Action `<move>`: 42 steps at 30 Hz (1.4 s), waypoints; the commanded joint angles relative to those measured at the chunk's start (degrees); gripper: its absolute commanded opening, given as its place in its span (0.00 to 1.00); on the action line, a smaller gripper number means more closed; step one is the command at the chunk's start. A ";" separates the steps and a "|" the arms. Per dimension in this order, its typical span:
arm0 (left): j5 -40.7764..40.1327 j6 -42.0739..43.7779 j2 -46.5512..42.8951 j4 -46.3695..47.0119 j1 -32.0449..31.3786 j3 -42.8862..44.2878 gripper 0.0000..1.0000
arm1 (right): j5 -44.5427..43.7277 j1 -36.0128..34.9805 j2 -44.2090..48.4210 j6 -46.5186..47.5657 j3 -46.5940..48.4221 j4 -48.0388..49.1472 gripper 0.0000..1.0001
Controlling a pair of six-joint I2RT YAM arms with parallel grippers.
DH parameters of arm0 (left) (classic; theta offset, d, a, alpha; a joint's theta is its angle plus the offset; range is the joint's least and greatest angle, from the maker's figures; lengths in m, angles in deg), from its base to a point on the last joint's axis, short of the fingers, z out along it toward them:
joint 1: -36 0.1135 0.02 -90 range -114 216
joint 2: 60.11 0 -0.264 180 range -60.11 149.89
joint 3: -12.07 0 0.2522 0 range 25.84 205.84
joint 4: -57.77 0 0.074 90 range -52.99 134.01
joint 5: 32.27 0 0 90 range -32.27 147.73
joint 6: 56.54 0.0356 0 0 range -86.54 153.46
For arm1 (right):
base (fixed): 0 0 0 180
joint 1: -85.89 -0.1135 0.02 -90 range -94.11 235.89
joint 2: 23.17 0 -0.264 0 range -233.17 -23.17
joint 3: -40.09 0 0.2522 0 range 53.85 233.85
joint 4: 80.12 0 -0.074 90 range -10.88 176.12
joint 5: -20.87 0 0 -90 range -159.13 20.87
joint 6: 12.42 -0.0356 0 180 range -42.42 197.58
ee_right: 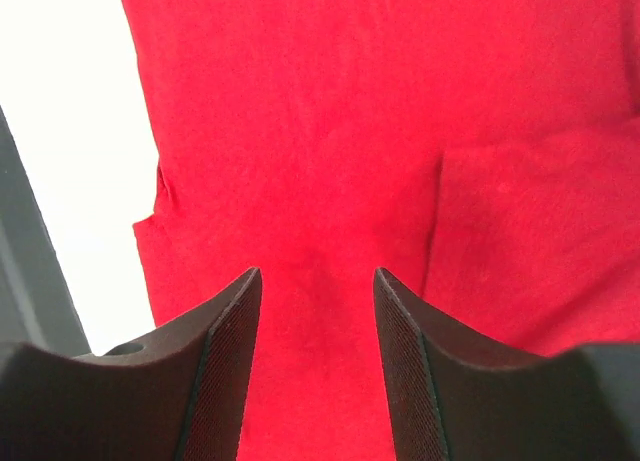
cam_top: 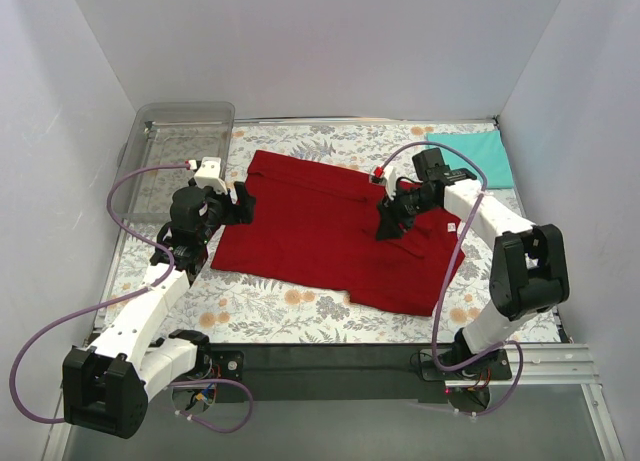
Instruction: Fold and stack the t-shirts
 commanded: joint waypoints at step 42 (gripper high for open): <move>-21.15 -53.36 21.11 -41.98 2.34 4.85 0.60 | -5.09 -3.35 21.90 35.59 -20.62 -13.26 0.56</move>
